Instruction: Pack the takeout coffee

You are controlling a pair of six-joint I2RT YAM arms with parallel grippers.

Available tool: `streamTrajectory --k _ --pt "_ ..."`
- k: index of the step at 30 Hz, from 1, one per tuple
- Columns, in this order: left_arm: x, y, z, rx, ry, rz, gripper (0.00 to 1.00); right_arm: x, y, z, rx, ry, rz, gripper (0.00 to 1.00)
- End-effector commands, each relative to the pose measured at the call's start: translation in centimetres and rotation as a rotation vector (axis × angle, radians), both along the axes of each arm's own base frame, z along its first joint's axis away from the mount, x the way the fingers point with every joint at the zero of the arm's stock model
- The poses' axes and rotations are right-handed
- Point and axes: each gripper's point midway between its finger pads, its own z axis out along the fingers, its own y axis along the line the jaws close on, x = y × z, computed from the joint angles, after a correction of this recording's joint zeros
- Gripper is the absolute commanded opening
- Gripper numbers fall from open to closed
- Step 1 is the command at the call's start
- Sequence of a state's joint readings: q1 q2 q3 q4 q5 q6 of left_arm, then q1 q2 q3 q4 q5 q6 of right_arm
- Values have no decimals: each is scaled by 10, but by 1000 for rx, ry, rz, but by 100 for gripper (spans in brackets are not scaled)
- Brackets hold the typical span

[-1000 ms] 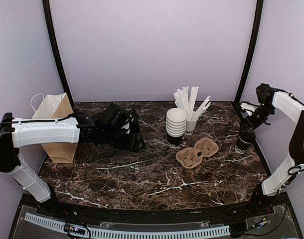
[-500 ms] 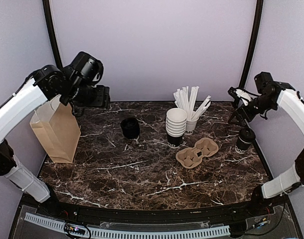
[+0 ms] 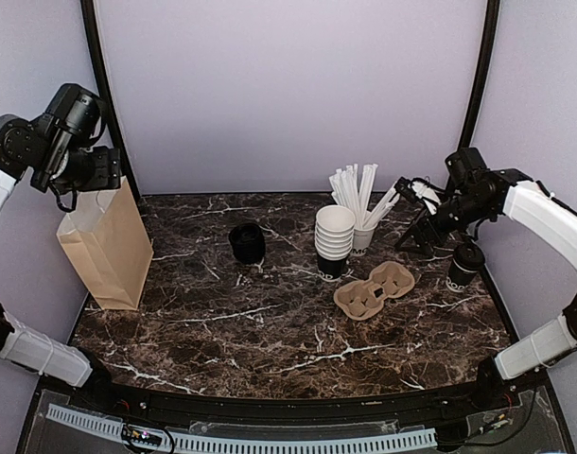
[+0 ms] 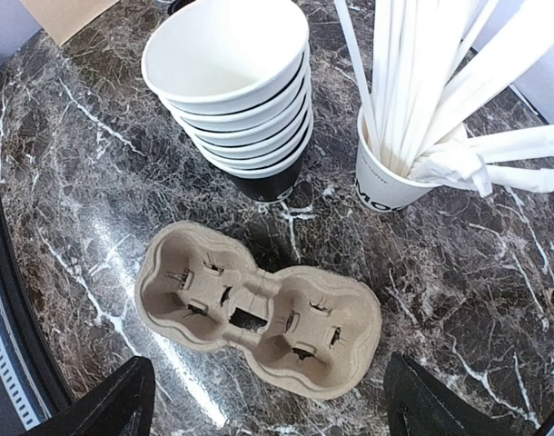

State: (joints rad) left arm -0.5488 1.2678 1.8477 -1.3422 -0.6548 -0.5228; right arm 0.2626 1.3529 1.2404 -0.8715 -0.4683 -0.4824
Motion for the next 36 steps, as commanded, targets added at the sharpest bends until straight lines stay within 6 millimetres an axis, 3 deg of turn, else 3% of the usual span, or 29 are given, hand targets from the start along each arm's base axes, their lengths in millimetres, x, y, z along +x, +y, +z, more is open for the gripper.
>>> streamTrajectory --k 1,6,11,14,17,20,21,26,29,36 --pt "0 19 -10 117 82 30 85 1 15 0 48 -11 11 88" --pt "17 44 -41 136 197 71 86 -5 23 -4 54 6 32 88" --pt "36 44 -70 79 262 26 80 -6 26 -5 54 3 38 87" --pt "45 39 -89 50 314 -5 66 -7 27 -7 53 9 40 86" --pt "51 37 -100 48 345 -18 59 -8 27 -8 50 11 41 86" --pt "57 34 -112 53 380 -30 40 -8 27 -9 44 8 40 85" --pt "58 34 -114 55 386 -33 31 -8 26 -10 45 7 38 85" --pt "62 34 -121 78 412 -40 20 -9 27 -14 39 19 39 84" --pt "62 34 -125 81 432 -43 2 -9 27 -13 36 24 38 84" --pt "50 10 -119 -28 432 -157 0 -8 30 -11 46 28 40 84"
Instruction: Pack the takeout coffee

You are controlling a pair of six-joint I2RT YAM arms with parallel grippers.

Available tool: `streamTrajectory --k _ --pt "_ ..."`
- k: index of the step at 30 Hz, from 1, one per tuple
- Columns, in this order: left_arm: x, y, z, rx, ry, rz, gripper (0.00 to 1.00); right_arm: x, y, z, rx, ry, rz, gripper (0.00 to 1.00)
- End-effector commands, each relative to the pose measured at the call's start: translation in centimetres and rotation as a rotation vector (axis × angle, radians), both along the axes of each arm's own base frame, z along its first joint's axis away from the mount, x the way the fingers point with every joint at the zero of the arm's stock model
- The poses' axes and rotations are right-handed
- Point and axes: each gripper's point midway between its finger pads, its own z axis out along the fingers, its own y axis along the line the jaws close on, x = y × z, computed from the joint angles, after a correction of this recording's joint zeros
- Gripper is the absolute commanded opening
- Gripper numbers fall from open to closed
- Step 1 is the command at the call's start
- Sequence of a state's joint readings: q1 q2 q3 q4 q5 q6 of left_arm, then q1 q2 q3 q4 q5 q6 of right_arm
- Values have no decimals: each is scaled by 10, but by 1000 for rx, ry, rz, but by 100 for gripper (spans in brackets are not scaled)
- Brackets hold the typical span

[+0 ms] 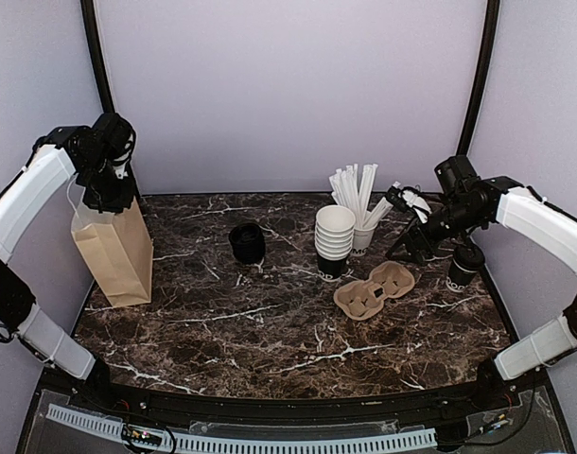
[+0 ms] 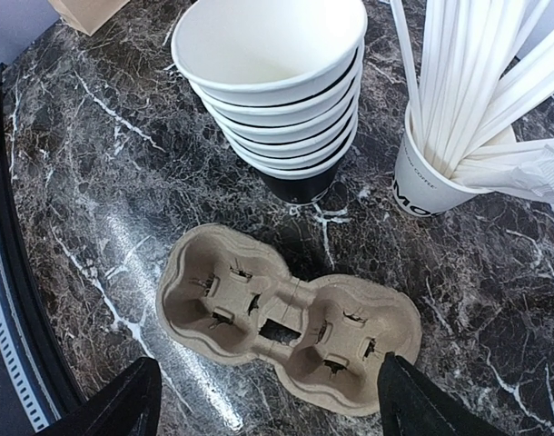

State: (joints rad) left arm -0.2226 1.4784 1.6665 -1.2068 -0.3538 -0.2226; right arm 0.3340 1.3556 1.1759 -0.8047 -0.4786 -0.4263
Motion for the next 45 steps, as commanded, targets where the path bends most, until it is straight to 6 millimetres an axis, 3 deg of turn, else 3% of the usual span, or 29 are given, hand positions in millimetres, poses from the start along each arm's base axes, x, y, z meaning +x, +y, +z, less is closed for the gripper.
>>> streamTrajectory --k 1,4,7,10,18,27,31,36,40,42,45 --pt "-20 -25 5 -135 26 -100 0 5 7 5 21 -7 4 83" --pt "-31 -56 13 -214 8 -224 0 7 9 5 23 -1 6 83" --pt "-56 -109 13 -338 36 -415 0 11 11 5 26 6 5 83" --pt "-82 -139 5 -384 99 -519 0 13 14 4 27 20 7 83" --pt "-136 -197 -10 -404 217 -741 0 14 19 3 34 43 16 82" --pt "-143 -269 13 -351 74 -1065 0 11 16 2 22 38 14 82" --pt "-146 -297 12 -331 52 -1166 0 8 14 -1 15 40 13 82" --pt "-142 -302 6 -251 49 -1206 3 7 13 0 13 37 14 82" --pt "-134 -295 14 -206 5 -1175 25 7 16 1 19 44 25 82" --pt "-134 -292 31 -214 -39 -1166 34 4 18 4 26 52 45 82" --pt "-136 -288 75 -264 -145 -1160 41 -3 20 13 38 37 103 83"
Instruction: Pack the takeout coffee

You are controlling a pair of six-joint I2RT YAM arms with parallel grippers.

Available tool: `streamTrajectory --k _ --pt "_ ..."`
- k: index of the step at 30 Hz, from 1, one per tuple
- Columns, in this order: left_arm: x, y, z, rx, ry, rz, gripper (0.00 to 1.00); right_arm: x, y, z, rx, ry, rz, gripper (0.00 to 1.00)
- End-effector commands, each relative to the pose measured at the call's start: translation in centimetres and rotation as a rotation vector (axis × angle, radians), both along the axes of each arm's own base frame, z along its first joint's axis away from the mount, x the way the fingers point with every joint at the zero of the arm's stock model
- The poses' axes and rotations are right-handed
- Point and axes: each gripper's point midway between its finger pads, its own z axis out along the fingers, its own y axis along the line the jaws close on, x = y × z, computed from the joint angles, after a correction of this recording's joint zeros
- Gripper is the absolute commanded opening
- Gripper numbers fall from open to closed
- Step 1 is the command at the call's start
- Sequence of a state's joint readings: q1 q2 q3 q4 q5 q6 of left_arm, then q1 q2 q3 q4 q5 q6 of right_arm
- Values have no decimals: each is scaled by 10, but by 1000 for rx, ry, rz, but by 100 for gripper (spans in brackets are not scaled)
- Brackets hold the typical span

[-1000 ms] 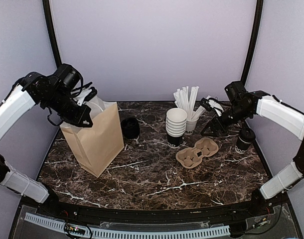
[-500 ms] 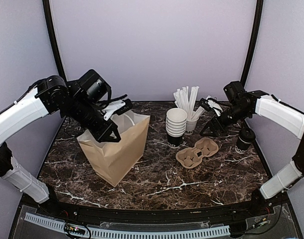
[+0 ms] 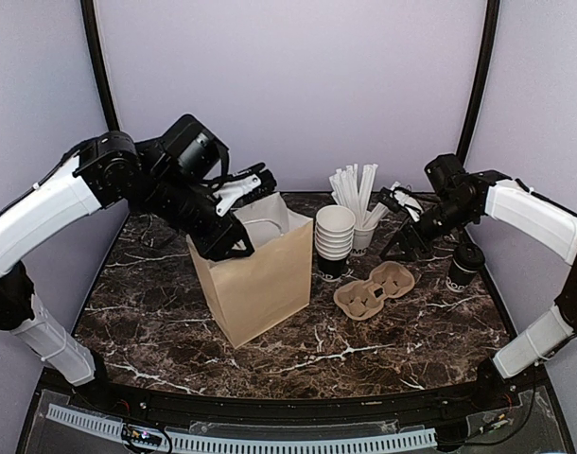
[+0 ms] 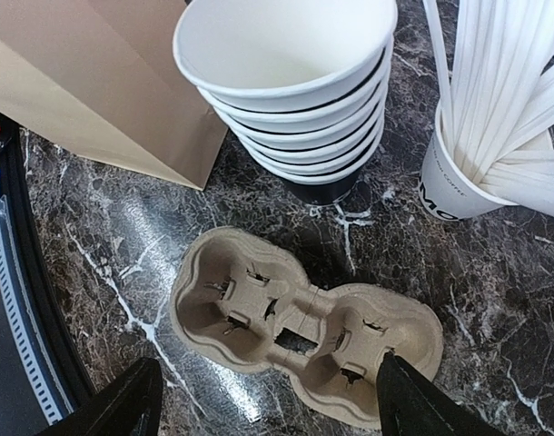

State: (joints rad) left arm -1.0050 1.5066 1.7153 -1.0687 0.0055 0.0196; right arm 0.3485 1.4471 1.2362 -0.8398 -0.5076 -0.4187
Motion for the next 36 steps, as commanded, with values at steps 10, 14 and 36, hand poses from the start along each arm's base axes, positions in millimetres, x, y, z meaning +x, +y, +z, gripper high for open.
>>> streamTrajectory --k 10,14,36 --pt "14 58 154 -413 -419 226 71 -28 2 -6 -139 -256 433 80" --pt "32 86 142 -440 -487 421 80 -26 -2 -46 -316 -292 584 73" --pt "21 103 107 -518 -353 480 80 -1 12 -118 -524 -363 815 51"
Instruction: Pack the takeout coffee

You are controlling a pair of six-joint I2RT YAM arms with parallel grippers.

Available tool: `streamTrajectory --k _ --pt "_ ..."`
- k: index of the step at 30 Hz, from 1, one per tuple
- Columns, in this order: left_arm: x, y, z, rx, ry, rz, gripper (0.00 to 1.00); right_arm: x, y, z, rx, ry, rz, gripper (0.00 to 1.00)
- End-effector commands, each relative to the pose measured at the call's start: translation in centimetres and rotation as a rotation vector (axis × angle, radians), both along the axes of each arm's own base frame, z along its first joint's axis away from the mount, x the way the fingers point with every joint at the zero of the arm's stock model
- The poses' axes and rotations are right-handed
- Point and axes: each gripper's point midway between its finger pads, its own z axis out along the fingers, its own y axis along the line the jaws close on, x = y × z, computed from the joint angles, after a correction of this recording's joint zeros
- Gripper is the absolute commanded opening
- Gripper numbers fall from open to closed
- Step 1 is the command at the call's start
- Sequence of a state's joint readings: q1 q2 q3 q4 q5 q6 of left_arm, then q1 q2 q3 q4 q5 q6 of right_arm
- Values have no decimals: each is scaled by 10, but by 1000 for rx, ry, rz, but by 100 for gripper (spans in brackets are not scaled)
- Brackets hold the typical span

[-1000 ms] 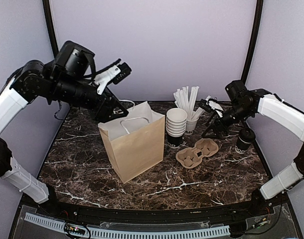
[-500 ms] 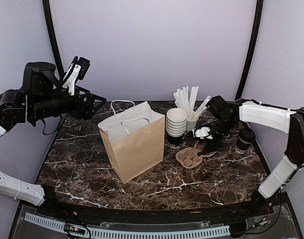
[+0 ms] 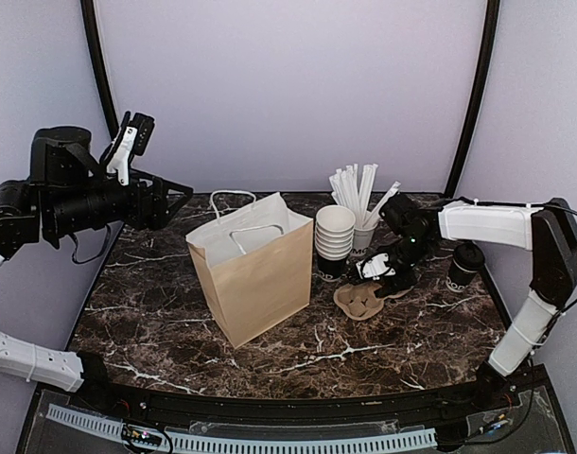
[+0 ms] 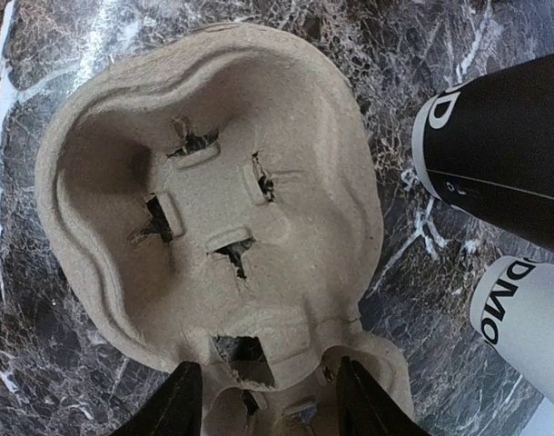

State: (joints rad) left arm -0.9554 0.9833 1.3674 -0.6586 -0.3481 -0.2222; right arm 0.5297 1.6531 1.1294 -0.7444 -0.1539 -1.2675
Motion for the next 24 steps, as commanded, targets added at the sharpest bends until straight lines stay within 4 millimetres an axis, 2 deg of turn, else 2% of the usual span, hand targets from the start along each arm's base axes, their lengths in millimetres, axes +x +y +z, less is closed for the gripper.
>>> streamTrajectory --k 1,7,15,24 --pt "0 -3 -2 -28 11 -11 79 6 9 -5 -13 -22 28 50" --pt "-3 0 -5 -34 17 -15 79 7 11 -14 -43 -16 40 40" --pt "-5 5 -8 -39 13 -3 80 7 7 -13 -67 -17 36 32" --pt "-5 0 -13 -29 24 -21 79 8 9 -19 -55 -8 14 31"
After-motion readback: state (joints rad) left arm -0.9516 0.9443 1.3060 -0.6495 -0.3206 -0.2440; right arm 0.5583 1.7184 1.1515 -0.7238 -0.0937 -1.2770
